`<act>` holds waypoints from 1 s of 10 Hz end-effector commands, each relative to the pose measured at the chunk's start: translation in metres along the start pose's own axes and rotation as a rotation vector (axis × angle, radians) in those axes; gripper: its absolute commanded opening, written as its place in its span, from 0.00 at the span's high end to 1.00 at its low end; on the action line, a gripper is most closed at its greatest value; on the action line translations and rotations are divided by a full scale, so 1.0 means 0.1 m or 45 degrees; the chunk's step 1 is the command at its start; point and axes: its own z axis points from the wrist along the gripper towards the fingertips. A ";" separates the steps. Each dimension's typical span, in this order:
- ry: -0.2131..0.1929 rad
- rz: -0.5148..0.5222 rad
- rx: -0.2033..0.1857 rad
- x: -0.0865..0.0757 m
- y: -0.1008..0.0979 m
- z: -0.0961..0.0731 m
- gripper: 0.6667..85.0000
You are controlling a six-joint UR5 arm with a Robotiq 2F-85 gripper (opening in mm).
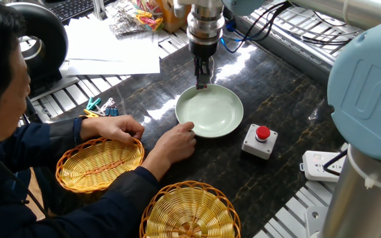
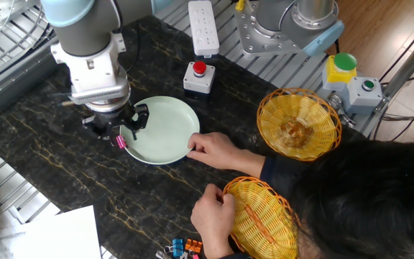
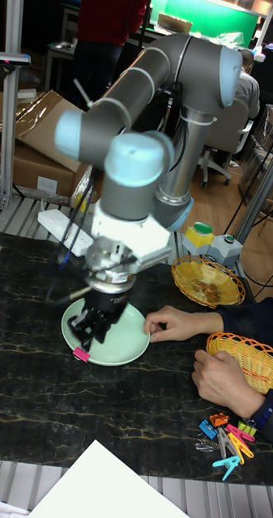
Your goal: Use a clamp
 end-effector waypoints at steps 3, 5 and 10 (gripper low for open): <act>-0.123 0.931 0.026 -0.66 0.28 -0.49 1.00; -0.165 0.949 0.047 -0.77 0.23 -0.51 1.00; -0.190 0.925 0.018 -0.95 0.26 -0.44 1.00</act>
